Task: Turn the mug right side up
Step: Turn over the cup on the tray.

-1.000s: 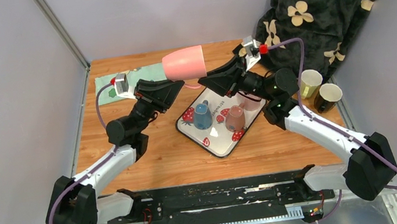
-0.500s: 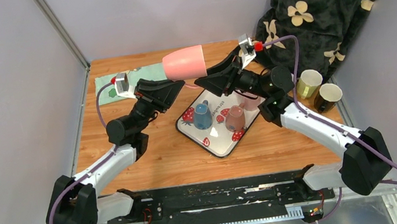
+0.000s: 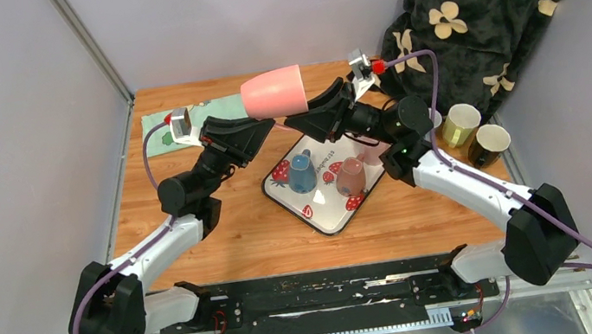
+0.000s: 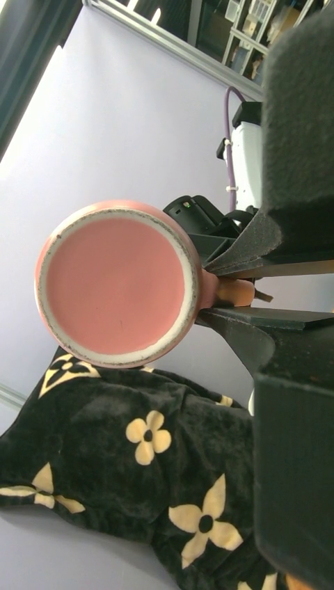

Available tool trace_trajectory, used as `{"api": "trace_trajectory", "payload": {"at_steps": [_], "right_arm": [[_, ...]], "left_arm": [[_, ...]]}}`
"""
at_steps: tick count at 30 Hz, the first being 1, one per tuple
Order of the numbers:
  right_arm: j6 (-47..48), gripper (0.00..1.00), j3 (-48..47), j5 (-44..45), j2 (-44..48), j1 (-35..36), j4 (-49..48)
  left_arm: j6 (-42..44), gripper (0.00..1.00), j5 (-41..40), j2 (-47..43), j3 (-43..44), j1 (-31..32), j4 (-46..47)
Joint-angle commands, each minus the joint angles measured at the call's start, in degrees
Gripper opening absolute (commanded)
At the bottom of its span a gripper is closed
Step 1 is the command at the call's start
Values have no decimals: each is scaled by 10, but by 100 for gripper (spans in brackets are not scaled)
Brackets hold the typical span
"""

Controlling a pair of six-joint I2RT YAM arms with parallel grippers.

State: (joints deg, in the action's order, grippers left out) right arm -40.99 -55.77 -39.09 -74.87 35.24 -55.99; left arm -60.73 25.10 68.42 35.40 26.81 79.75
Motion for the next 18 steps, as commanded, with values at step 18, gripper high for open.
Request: {"api": "trace_trajectory", "payload": {"at_steps": [18], "right_arm": [[-7,0,0,53,31,12,-34]], "left_arm": [[-2,19,14,-5,11,0,54]]}}
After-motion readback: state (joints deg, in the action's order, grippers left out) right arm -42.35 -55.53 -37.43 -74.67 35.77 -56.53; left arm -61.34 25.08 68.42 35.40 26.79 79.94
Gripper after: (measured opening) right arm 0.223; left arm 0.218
